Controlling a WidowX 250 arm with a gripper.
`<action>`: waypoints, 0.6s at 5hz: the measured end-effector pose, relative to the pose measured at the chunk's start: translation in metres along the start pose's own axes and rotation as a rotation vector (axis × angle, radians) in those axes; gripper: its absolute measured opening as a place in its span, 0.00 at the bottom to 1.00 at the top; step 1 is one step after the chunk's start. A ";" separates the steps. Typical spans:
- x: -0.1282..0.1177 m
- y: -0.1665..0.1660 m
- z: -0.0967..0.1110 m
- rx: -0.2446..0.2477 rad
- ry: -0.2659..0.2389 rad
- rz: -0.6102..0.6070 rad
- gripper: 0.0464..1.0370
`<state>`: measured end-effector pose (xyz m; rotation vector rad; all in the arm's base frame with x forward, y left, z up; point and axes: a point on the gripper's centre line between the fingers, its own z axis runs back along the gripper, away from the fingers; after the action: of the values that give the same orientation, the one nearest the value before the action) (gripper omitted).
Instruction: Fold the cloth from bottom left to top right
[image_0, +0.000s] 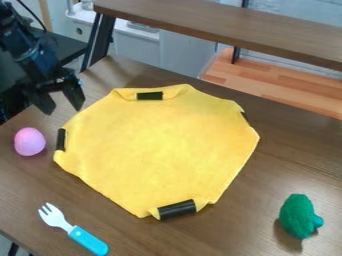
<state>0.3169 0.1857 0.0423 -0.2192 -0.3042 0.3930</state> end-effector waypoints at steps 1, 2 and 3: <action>0.002 0.003 -0.002 0.012 -0.004 0.001 0.96; -0.001 0.012 -0.013 0.040 0.022 0.012 0.96; -0.002 0.015 -0.016 0.057 0.029 0.017 0.96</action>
<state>0.3152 0.1957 0.0230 -0.1719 -0.2622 0.4142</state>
